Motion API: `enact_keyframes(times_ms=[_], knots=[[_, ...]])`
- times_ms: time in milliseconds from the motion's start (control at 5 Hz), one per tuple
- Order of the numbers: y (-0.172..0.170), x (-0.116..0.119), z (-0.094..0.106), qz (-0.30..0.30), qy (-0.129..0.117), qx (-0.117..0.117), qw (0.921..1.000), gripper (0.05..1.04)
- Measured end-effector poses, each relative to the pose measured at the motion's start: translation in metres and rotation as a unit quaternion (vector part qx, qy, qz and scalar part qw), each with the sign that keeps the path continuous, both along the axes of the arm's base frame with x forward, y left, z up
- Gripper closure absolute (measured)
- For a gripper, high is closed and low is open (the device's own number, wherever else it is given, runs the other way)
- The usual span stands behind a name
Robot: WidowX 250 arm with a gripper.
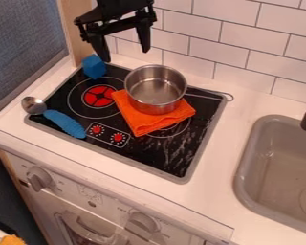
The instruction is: Move the blue spoon to the right side below the burner
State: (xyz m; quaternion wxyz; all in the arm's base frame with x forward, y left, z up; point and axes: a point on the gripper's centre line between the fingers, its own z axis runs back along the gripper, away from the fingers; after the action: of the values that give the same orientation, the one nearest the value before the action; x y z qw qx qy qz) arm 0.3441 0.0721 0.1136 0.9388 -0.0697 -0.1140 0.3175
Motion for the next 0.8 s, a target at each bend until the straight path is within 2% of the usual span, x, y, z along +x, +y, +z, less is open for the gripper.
enact_keyframes(times_ms=[200, 400, 600, 800], knots=[[0.001, -0.003, -0.010, 0.007, 0.018, -0.004, 0.9998, 0.082], [0.006, -0.009, -0.011, 0.062, 0.038, -0.006, 0.9974, 0.082], [0.033, -0.021, 0.008, 0.144, 0.026, -0.011, 0.9892, 0.082], [0.043, -0.027, 0.012, 0.187, 0.024, -0.011, 0.9820, 0.082]])
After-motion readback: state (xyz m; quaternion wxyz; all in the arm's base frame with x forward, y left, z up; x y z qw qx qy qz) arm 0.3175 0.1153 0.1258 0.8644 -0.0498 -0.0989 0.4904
